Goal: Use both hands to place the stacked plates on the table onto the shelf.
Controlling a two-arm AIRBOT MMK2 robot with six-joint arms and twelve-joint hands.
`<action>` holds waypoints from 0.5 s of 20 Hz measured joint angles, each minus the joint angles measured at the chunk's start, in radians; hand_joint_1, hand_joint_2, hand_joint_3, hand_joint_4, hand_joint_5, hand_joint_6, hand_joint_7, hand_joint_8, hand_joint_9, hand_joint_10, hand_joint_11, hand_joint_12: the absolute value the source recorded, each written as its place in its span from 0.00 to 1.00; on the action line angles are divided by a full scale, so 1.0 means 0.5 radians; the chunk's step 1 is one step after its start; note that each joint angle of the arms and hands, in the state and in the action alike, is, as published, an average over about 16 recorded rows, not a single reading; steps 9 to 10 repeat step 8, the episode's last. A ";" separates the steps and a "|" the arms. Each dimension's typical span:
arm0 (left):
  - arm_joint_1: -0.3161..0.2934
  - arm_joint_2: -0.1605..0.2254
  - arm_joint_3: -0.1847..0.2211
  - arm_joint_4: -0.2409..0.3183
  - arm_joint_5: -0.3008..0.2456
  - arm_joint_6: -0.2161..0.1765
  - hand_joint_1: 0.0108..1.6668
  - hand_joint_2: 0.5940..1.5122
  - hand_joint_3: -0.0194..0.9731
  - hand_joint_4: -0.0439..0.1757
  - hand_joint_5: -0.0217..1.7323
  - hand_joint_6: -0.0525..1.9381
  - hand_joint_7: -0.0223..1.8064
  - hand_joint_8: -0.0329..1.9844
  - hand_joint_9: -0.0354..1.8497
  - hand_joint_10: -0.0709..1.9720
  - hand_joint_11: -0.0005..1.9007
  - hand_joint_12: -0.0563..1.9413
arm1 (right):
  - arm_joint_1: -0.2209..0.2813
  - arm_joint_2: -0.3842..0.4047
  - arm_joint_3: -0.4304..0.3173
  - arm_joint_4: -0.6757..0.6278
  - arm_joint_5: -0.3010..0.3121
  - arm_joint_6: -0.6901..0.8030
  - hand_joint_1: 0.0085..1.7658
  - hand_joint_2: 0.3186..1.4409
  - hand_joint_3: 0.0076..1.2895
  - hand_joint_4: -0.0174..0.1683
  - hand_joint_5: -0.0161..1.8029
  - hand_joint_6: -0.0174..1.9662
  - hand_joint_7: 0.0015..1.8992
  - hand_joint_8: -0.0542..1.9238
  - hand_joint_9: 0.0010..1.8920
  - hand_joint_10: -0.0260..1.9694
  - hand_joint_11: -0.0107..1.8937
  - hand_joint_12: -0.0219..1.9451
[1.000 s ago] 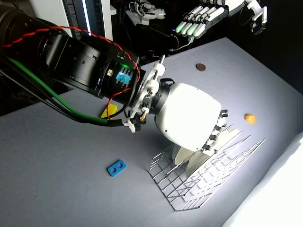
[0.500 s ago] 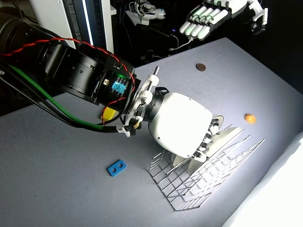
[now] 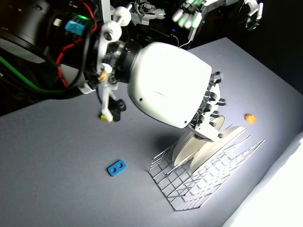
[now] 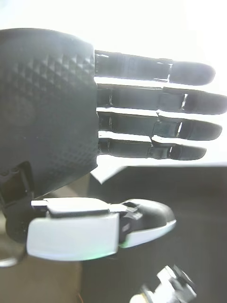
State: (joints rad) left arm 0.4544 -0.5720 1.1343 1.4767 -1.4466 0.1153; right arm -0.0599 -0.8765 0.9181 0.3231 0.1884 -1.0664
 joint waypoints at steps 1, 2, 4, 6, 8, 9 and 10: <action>-0.002 -0.001 0.002 0.001 -0.003 -0.001 0.09 0.62 0.04 0.47 0.51 0.49 0.54 0.48 0.53 0.50 0.45 0.69 | -0.012 0.030 -0.032 -0.066 0.017 0.002 0.28 0.73 0.00 0.28 0.58 0.49 0.60 0.51 0.59 0.52 0.50 0.81; -0.003 -0.002 0.003 0.000 -0.006 -0.001 0.11 0.63 0.04 0.50 0.56 0.54 0.58 0.53 0.57 0.55 0.49 0.74 | -0.021 0.053 -0.055 -0.118 0.030 0.003 0.27 0.74 0.00 0.32 0.59 0.54 0.61 0.55 0.61 0.56 0.53 0.83; -0.006 -0.005 0.008 0.000 -0.009 -0.002 0.13 0.65 0.04 0.54 0.63 0.61 0.66 0.60 0.65 0.62 0.56 0.83 | -0.033 0.082 -0.083 -0.200 0.048 0.006 0.23 0.75 0.00 0.36 0.61 0.61 0.63 0.63 0.63 0.64 0.57 0.87; -0.006 -0.009 0.012 0.015 -0.011 -0.001 0.15 0.66 0.04 0.60 0.72 0.71 0.74 0.70 0.74 0.72 0.66 0.92 | -0.049 0.113 -0.117 -0.289 0.072 0.009 0.20 0.76 0.00 0.41 0.63 0.72 0.65 0.74 0.65 0.74 0.63 0.92; -0.006 -0.012 0.014 0.038 -0.015 0.000 0.18 0.67 0.04 0.68 0.81 0.85 0.83 0.84 0.83 0.85 0.78 0.98 | -0.072 0.147 -0.157 -0.380 0.104 0.013 0.18 0.77 0.00 0.48 0.66 0.85 0.67 0.87 0.69 0.87 0.71 0.97; -0.006 -0.012 0.014 0.038 -0.015 0.000 0.18 0.67 0.04 0.68 0.81 0.85 0.83 0.84 0.83 0.85 0.78 0.98 | -0.072 0.147 -0.157 -0.380 0.104 0.013 0.18 0.77 0.00 0.48 0.66 0.85 0.67 0.87 0.69 0.87 0.71 0.97; -0.006 -0.012 0.014 0.038 -0.015 0.000 0.18 0.67 0.04 0.68 0.81 0.85 0.83 0.84 0.83 0.85 0.78 0.98 | -0.072 0.147 -0.157 -0.380 0.104 0.013 0.18 0.77 0.00 0.48 0.66 0.85 0.67 0.87 0.69 0.87 0.71 0.97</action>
